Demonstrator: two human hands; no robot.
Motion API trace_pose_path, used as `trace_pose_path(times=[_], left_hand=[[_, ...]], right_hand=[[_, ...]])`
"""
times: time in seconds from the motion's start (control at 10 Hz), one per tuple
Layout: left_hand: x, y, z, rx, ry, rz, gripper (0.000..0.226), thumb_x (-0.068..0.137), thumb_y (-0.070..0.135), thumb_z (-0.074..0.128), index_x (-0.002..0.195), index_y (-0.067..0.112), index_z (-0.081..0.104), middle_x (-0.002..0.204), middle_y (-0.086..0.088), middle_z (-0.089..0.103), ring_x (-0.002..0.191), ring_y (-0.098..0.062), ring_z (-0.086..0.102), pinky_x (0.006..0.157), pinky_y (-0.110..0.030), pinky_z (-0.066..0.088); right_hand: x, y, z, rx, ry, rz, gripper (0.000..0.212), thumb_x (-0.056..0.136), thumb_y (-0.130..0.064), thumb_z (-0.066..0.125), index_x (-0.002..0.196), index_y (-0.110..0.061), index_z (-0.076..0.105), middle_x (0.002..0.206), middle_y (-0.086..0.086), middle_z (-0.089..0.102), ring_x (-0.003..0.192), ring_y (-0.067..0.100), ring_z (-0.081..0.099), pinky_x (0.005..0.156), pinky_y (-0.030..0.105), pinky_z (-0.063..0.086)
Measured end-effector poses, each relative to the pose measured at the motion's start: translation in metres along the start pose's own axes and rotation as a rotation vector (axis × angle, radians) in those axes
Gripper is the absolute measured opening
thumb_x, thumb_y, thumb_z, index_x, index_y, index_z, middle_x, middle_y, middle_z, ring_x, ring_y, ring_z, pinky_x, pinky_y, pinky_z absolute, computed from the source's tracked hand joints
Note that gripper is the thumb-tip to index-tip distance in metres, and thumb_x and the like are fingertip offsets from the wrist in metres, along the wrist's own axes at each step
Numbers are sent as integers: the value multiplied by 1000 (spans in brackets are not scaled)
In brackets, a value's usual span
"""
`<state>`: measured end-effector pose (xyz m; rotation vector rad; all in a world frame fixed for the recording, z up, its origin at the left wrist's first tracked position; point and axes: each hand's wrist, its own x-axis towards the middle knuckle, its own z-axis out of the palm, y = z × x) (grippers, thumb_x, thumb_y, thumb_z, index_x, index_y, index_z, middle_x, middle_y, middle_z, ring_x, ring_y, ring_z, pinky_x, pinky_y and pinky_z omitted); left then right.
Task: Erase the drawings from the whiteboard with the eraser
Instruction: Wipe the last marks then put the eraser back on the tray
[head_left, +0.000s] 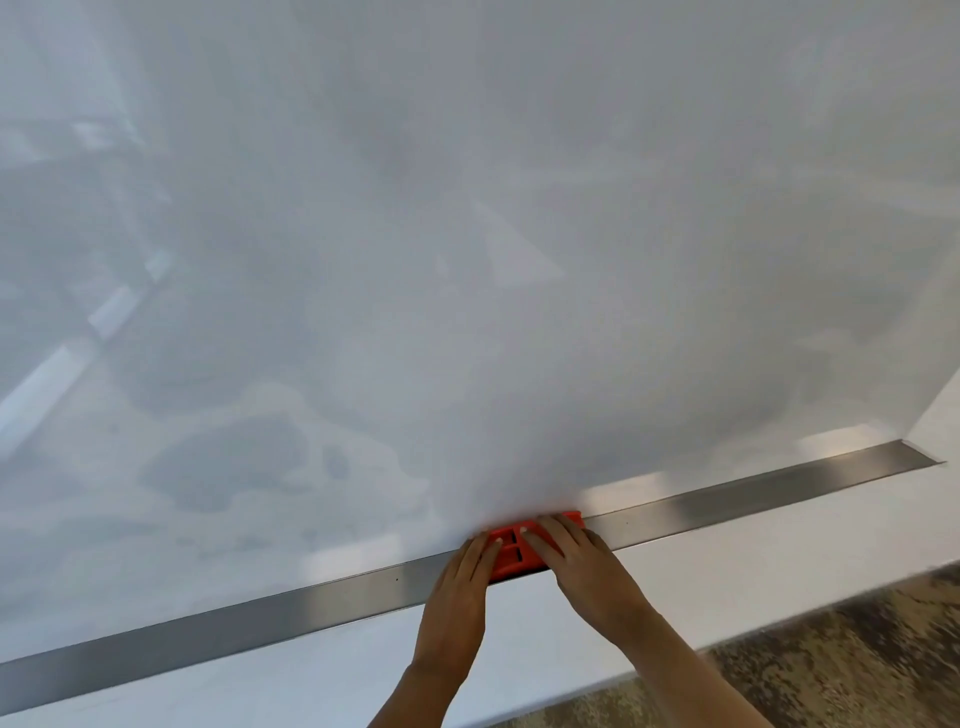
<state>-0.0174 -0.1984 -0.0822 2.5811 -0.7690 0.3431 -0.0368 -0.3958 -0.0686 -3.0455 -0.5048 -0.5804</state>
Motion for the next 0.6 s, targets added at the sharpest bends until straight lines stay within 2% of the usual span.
trace_pose_path(times=[0.1,0.2,0.3,0.4,0.5,0.6], left_hand=[[-2,1,-2,-21,-32,4,73,62,-19,73,129,7,60,133,-9,59,120,-24,60,97,-32,51],[-8,2,-2,-43,-65,24,58,82,8,73,137,10,53,143,-6,50,127,-16,53,103,-24,45],[-15,1,3,-128,-146,-68,53,105,36,29,154,25,12,161,11,8,146,-3,15,116,-15,15],[-18,4,4,-132,-151,-73,54,105,41,23,154,26,3,161,12,0,147,-3,7,116,-15,6],[-14,7,-4,-63,-72,-40,55,100,32,49,148,13,34,156,1,28,143,-14,32,115,-24,26],[-5,11,-25,-8,120,56,39,100,28,46,127,6,62,135,-5,57,123,-21,57,107,-27,37]], right_hand=[[-6,-2,1,27,8,33,65,45,-9,88,107,-21,72,104,-3,68,91,15,67,72,23,55],[-11,-7,0,61,25,53,63,45,-7,88,105,-19,72,101,-4,68,88,14,67,73,24,56],[-12,-12,-2,69,39,84,64,44,-12,92,105,-19,73,103,-4,70,91,13,68,77,26,57],[-19,-16,-12,102,11,146,66,46,-17,94,108,-20,73,107,-5,70,95,13,69,78,27,58],[-25,-18,-20,171,33,240,55,67,-12,83,118,-20,67,118,-4,65,106,15,64,85,24,53],[-30,-20,-43,352,190,415,42,91,-14,60,131,-26,52,127,-7,54,118,13,52,94,22,42]])
